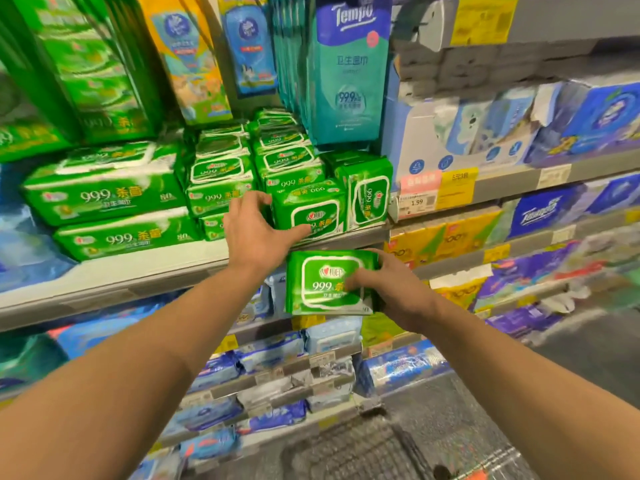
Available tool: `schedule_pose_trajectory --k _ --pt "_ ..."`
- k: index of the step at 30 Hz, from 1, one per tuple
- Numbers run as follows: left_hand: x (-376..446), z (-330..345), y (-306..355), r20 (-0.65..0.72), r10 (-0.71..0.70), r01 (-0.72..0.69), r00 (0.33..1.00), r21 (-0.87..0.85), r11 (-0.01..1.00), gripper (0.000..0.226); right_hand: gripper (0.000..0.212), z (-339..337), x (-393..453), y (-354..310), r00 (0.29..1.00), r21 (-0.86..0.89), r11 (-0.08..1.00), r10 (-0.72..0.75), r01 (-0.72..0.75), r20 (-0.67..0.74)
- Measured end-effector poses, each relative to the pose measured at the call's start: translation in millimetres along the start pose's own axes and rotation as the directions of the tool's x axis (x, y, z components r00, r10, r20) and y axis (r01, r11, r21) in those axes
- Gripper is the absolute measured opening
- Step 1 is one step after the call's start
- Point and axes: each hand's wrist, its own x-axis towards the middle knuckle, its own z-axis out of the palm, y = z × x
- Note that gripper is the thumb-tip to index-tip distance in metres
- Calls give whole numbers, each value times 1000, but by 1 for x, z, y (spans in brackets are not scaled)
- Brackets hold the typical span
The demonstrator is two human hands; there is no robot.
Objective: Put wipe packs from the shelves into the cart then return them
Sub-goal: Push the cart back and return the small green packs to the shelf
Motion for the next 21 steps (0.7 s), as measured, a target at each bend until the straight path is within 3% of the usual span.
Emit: schedule_pose_trajectory --k 2,3,5,7,8,10,12,14,17,19,21 --pt "-10 -24 -1 -71 -20 4 997 -227 974 49 42 4 -6 -3 1000 123 992 -12 12 2" --pt "-16 -37 -3 -42 -76 56 996 -354 934 40 47 7 -9 -5 1000 172 985 -25 23 8" --pt "-31 -64 -6 242 -158 260 957 -485 835 42 52 17 -15 -11 998 240 970 -51 42 31" --pt "-46 -86 -9 551 -135 419 824 -432 799 60 55 32 -18 -18 996 264 962 -80 67 39" --pt "-52 -95 -10 600 -125 427 790 -392 815 64 56 41 -20 -22 995 256 963 -94 80 40" --pt "-56 -108 -17 569 -117 375 814 -361 854 62 56 61 -22 -28 991 234 967 -119 103 58" --pt "-53 -120 -28 547 -143 383 824 -353 854 91 47 77 -23 -29 989 203 972 -130 115 65" --pt "-50 -133 -37 562 -115 359 819 -346 867 99 39 88 -21 -31 987 177 975 -148 136 61" --pt "-44 -142 -46 571 -98 323 815 -308 895 72 27 106 -19 -38 985 141 977 -167 161 31" --pt "-41 -145 -45 519 -82 310 851 -370 876 41 22 115 -15 -43 984 107 978 -176 177 -14" --pt "-36 -144 -43 467 -95 317 879 -423 849 34 45 123 -10 -45 982 48 983 -175 178 -66"
